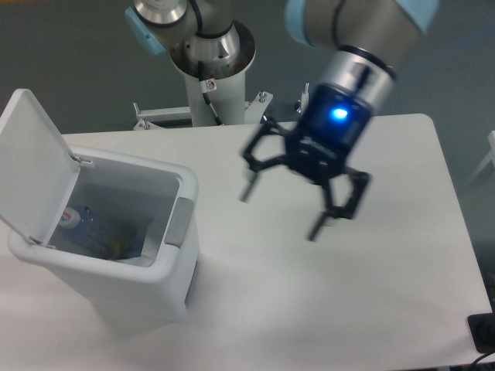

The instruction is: Place the trash in the trash can

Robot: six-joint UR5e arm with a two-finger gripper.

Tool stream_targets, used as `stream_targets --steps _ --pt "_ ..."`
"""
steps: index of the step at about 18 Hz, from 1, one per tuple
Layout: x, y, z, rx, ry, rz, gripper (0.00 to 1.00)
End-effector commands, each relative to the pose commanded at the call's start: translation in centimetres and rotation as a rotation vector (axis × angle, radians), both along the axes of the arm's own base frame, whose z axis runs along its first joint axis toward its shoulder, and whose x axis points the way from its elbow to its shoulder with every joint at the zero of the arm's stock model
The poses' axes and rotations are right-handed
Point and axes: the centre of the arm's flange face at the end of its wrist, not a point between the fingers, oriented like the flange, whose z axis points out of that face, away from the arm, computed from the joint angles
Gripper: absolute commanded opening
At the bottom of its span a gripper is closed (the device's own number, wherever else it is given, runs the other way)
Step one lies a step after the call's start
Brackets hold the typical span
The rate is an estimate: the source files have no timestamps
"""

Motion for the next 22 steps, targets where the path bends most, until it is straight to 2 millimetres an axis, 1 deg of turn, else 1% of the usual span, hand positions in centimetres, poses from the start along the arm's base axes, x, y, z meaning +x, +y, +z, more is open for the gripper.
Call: stream_targets --steps 1,2,3,5,6,8,10,12,13,14,16,20,22 --pt "-0.7 -0.2 -0.9 -0.058 0.039 0.008 1.0" --pt "-1.6 -0.4 -2.4 -0.128 0.077 0.012 1.0" --pt "-2.3 -0.8 -3.2 -0.163 0.093 0.019 1.0" --pt "-4.6 -0.9 -6.6 -0.289 0.123 0.004 1.0" --pt "-5.3 -1.1 -7.3 -0.344 0.136 -0.008 1.0" --pt "-5.8 -1.9 -7.8 -0.452 0.178 -0.082 1.0" --pt "-6.0 -3.1 -9.2 -0.583 0.215 -0.198 1.0" --pt "-6.6 -3.8 -9.8 -0.664 0.244 -0.208 1.0" --pt "-7.2 -4.4 -9.6 -0.707 0.27 -0.238 1.0" --pt "-7.4 -4.9 -10.0 -0.721 0.266 -0.271 1.0" --pt "-7.3 -5.4 -10.6 -0.763 0.241 -0.327 1.0" --pt "-7.4 -5.3 -11.4 -0.775 0.244 -0.349 1.0" --pt "-7.1 -5.2 -12.1 -0.779 0.238 -0.355 1.0"
